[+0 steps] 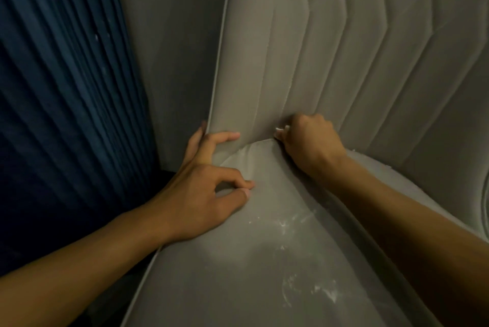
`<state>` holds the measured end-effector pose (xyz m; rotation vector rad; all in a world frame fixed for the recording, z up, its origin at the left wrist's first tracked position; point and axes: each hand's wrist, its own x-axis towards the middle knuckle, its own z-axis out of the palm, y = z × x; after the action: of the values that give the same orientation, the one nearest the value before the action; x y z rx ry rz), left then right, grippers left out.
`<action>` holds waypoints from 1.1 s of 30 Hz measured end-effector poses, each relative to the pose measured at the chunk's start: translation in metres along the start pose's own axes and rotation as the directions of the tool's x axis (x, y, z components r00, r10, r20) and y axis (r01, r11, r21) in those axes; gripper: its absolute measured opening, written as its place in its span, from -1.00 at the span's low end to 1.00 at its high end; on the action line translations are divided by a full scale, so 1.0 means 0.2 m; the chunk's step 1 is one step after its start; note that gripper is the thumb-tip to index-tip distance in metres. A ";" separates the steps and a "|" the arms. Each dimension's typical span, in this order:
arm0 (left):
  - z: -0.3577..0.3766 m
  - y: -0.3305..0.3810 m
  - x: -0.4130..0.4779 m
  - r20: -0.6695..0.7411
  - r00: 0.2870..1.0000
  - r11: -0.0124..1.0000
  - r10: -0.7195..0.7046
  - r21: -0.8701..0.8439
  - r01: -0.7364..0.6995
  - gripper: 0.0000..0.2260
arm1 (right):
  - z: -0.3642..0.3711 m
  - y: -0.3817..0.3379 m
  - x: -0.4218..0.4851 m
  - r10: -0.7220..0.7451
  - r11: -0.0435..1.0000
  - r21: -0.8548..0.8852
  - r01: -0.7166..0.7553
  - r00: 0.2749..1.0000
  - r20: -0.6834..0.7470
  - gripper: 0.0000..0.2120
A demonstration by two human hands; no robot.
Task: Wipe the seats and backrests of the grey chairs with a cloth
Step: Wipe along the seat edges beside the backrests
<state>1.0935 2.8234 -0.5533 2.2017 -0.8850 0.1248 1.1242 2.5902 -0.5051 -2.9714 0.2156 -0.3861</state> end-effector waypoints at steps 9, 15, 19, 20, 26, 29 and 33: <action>0.00 -0.01 0.01 0.005 1.000 0.999 0.024 0.021 -0.024 -0.76 | 0.00 -0.28 -0.08 -0.387 0.917 0.159 0.366 0.913 0.128 -0.75; -0.02 0.00 0.01 0.033 0.999 0.999 0.043 0.016 -0.044 -0.80 | -0.08 -0.17 -0.14 -0.570 0.803 0.288 0.522 0.814 0.113 -0.84; -0.04 -0.02 0.00 -0.085 0.996 0.997 0.022 -0.077 -0.028 -0.82 | -0.10 0.11 -0.07 -0.249 0.968 0.032 0.247 0.960 0.129 -0.75; -0.06 -0.03 0.00 -0.152 0.988 0.997 0.015 -0.077 -0.027 -0.82 | -0.12 0.20 -0.08 -0.155 0.988 -0.007 0.157 0.978 0.141 -0.73; -0.13 -0.08 0.04 -0.091 0.990 0.994 -0.108 -0.004 0.108 -0.76 | -0.28 0.53 -0.31 0.053 0.945 -0.326 -0.012 0.991 0.119 -0.73; -0.08 -0.04 0.04 0.056 0.986 0.985 -0.155 -0.072 0.159 -0.71 | -0.33 0.57 -0.39 0.147 0.917 -0.393 -0.072 0.976 0.163 -0.76; -0.06 -0.05 0.04 0.051 0.979 0.974 -0.198 -0.100 0.202 -0.72 | -0.37 0.58 -0.49 0.332 0.890 -0.386 -0.244 0.926 0.180 -0.73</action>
<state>1.1079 2.8318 -0.5478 2.1871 -0.6703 -0.0620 0.9978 2.4841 -0.4764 -3.2199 0.7691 0.0638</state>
